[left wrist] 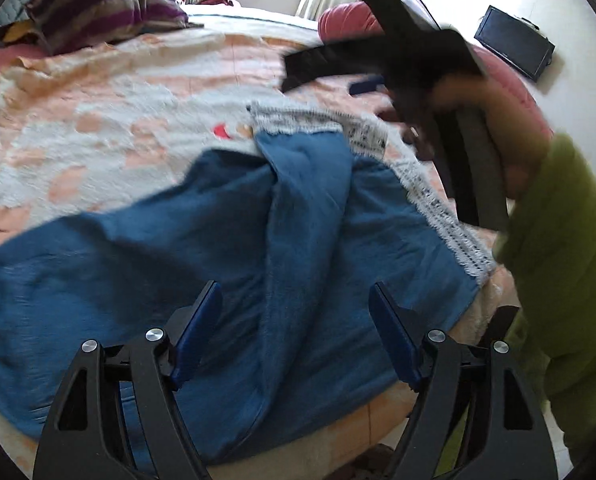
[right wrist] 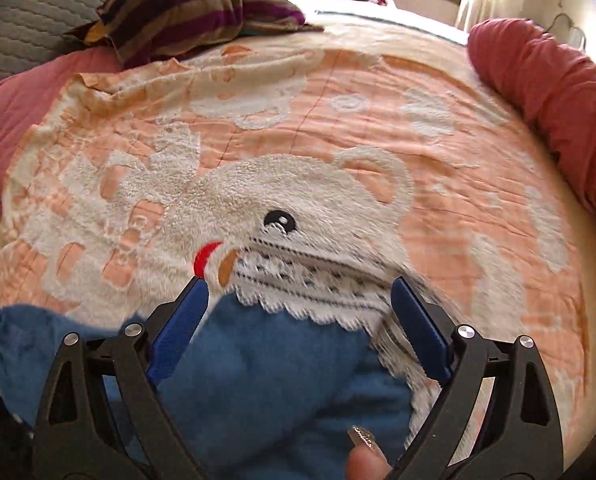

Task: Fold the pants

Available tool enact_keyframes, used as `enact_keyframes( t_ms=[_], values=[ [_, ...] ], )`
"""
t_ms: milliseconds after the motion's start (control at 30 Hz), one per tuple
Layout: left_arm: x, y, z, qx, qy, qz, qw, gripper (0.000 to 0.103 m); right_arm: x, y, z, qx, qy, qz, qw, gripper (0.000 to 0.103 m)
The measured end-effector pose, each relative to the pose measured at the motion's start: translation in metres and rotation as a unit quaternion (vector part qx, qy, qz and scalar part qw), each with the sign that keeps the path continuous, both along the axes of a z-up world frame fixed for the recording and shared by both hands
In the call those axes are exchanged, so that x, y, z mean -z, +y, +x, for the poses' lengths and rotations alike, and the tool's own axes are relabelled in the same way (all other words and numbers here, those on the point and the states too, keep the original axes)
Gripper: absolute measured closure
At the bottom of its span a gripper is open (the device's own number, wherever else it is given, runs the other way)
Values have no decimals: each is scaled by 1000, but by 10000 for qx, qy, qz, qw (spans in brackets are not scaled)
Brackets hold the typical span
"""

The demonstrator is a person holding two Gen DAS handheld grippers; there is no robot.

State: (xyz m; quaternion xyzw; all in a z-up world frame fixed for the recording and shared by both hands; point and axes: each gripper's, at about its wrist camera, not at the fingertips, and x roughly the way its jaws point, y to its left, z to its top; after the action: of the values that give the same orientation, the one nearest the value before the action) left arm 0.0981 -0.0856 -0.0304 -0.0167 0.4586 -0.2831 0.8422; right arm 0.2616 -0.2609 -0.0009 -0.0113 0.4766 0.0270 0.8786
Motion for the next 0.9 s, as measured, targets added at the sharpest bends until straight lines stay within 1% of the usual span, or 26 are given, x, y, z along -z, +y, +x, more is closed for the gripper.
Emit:
enact_keyframes(
  t_ms=[67, 133, 167, 200, 233, 300, 333, 367, 400, 433, 500, 533, 567, 600, 667, 733, 767, 800, 833, 900],
  values=[
    [8, -2, 3, -28, 70, -63, 10000, 29, 10, 7, 17, 26, 189, -53, 9998, 16],
    [15, -3, 7, 42, 84, -109, 9999, 31, 19, 17, 27, 30, 344, -87, 9994, 16],
    [17, -3, 7, 68, 63, -102, 9999, 36, 24, 22, 32, 29, 398, -121, 9991, 16],
    [18, -4, 7, 116, 22, -115, 9999, 48, 27, 26, 37, 15, 425, -142, 9990, 16],
    [19, -4, 7, 117, 6, -143, 9998, 56, 31, 32, 42, 3, 455, -175, 9988, 16],
    [23, -3, 8, 125, 63, -294, 9995, 87, 39, 40, 50, -6, 518, -179, 9985, 16],
    [24, -4, 9, 146, 87, -319, 9993, 95, 44, 44, 55, 8, 558, -165, 9983, 16],
    [25, -4, 9, 185, 106, -338, 9992, 100, 47, 46, 58, 32, 596, -169, 9981, 18],
    [24, -6, 7, 265, 82, -329, 9991, 100, 53, 48, 62, 80, 656, -209, 9976, 29],
    [23, -7, 5, 316, 36, -296, 9991, 100, 57, 49, 65, 110, 688, -269, 9972, 38],
    [20, -9, -1, 415, -107, -249, 9988, 100, 61, 45, 68, 169, 668, -459, 9966, 70],
    [19, -9, -3, 440, -173, -216, 9986, 100, 61, 42, 67, 179, 600, -502, 9968, 77],
    [17, -9, -5, 448, -270, -164, 9985, 100, 59, 37, 65, 191, 538, -493, 9971, 87],
    [17, -9, -5, 451, -314, -147, 9984, 100, 54, 29, 60, 222, 477, -322, 9981, 97],
    [16, -5, -5, 454, -334, -176, 9983, 100, 44, 17, 49, 284, 338, -155, 9989, 97],
    [16, 0, -3, 384, -354, -178, 9985, 99, 26, -3, 31, 351, 105, -81, 9993, 98],
    [16, 1, -3, 355, -401, -161, 9984, 99, 20, -11, 24, 380, 47, 7, 9993, 98],
    [17, 2, -3, 346, -421, -148, 9984, 97, 9, -26, 9, 446, -51, 205, 9988, 98],
    [17, 3, -3, 328, -446, -129, 9984, 95, 4, -35, 1, 487, -104, 309, 9983, 98],
    [18, 4, -3, 293, -523, -64, 9982, 78, -11, -58, -22, 589, -248, 521, 9966, 98]
  ],
)
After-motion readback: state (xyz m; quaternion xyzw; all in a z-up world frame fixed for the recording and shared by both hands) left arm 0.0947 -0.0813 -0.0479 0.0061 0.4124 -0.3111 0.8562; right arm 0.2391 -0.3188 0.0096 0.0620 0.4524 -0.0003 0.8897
